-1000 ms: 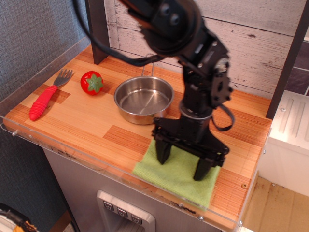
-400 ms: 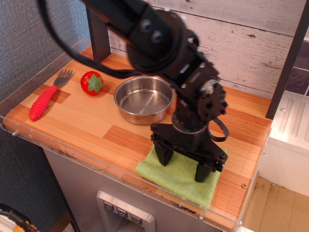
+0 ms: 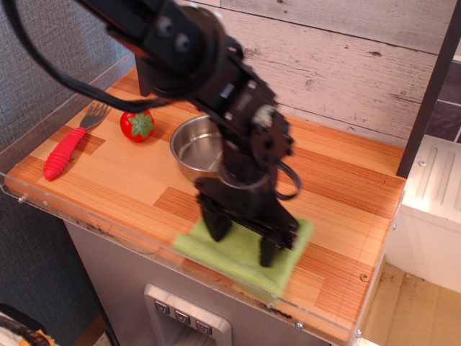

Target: Move the green cloth middle bottom of table.

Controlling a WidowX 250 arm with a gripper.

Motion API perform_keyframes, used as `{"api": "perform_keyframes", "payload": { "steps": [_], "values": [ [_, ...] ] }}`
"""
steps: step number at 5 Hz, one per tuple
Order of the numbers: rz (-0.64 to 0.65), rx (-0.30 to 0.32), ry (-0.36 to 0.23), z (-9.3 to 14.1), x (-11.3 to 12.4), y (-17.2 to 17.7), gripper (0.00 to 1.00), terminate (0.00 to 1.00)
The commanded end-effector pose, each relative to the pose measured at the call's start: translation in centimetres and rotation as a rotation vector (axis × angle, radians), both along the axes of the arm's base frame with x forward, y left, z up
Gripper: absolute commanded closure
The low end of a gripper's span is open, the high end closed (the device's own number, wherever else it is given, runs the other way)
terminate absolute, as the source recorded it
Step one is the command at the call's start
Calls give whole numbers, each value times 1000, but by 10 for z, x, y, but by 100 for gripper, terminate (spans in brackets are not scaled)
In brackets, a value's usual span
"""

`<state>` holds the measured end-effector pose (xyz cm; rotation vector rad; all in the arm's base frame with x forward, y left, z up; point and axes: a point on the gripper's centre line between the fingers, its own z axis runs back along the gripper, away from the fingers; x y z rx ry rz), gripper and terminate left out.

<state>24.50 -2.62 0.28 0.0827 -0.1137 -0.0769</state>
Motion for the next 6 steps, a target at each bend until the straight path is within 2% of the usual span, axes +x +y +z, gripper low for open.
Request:
{"api": "perform_keyframes", "payload": {
  "steps": [1, 2, 3, 4, 5, 6],
  "values": [
    [-39, 24, 75, -15, 0, 70, 0, 0],
    [-61, 28, 73, -16, 8, 101, 0, 0],
    [-18, 27, 79, -15, 12, 131, 0, 0],
    [16, 19, 94, -15, 11, 147, 0, 0],
    [-50, -29, 115, -15, 9, 130, 0, 0],
    [-152, -71, 95, -6, 11, 89, 0, 0]
  ]
}}
